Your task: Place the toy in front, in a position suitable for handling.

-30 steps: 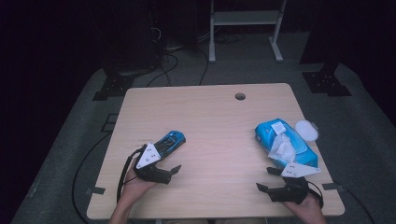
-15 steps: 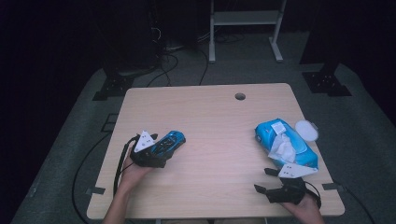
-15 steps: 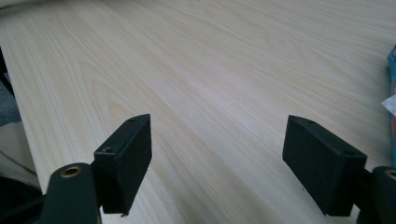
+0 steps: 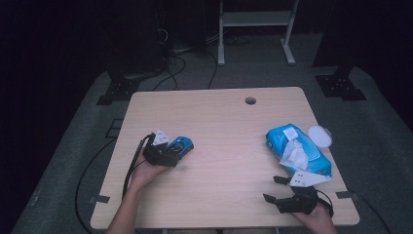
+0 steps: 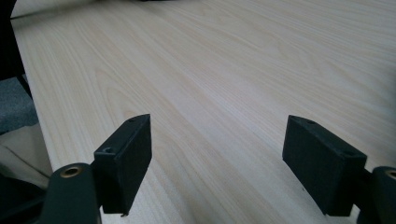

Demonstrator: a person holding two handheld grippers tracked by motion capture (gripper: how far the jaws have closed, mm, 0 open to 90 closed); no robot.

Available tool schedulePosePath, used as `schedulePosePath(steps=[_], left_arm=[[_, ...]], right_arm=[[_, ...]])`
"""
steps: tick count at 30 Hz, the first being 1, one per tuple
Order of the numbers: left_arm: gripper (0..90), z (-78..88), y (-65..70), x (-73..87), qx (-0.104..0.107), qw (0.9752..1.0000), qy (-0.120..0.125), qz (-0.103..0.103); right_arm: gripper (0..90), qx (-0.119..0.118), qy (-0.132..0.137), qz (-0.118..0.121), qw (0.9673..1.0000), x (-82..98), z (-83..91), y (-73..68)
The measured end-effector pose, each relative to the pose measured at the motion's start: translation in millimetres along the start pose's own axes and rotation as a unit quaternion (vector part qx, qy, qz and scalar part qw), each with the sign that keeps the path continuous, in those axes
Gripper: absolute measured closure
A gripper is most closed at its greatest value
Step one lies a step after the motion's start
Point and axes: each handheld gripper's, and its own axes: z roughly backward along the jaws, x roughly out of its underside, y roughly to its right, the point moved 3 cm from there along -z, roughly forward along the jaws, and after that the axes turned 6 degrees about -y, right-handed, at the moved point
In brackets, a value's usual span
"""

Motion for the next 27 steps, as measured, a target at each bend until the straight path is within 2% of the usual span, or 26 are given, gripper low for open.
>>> schedulePosePath(steps=[3, 7, 8, 9, 10, 12, 18, 24, 26, 27], left_arm=[[9.4, -3.5, -0.4, -2.3, 0.001, 1.0, -0.006, -0.001], [10.8, -10.6, -2.8, -1.7, 0.0, 0.9998, -0.019, 0.01], [11.8, -13.9, -4.0, 1.0, 0.003, 0.9993, -0.034, 0.011], [12.0, -13.9, -4.0, 1.0, 0.003, 0.9993, -0.034, 0.011], [12.3, -16.5, -4.9, 3.2, 0.004, 0.9987, -0.049, 0.013], [12.6, -18.2, -5.0, 4.3, 0.003, 0.9983, -0.056, 0.016], [16.0, -17.6, -6.4, 4.4, 0.001, 0.9983, -0.056, 0.015], [12.8, -20.7, -7.4, 5.3, -0.01, 0.998, -0.06, 0.016], [13.0, -20.8, -7.4, 5.3, -0.009, 0.9981, -0.059, 0.017], [14.5, -20.6, -7.9, 5.5, 0.0, 0.9981, -0.058, 0.02]], right_arm=[[23.3, -0.001, 0.001, -0.001, 1.0, 0.2, 0.5, 0.4], [23.2, -0.011, 0.015, -0.01, 0.9998, -1.3, 2.7, -0.3], [23.3, -0.011, 0.015, -0.008, 0.9998, -1.6, 3.2, -1.0], [23.3, -0.011, 0.015, -0.008, 0.9998, -1.6, 3.2, -1.0], [23.2, -0.013, 0.015, -0.006, 0.9998, -1.8, 3.3, -2.0], [23.3, -0.014, 0.012, -0.006, 0.9998, -1.8, 2.8, -2.7], [23.3, -0.017, 0.012, -0.004, 0.9998, -2.5, 1.3, -3.7], [23.3, -0.023, 0.012, -0.004, 0.9997, -3.1, 1.0, -5.6], [23.3, -0.024, 0.012, -0.005, 0.9996, -3.1, 0.9, -5.7], [23.3, -0.025, 0.013, -0.006, 0.9996, -3.2, 0.9, -5.8]])
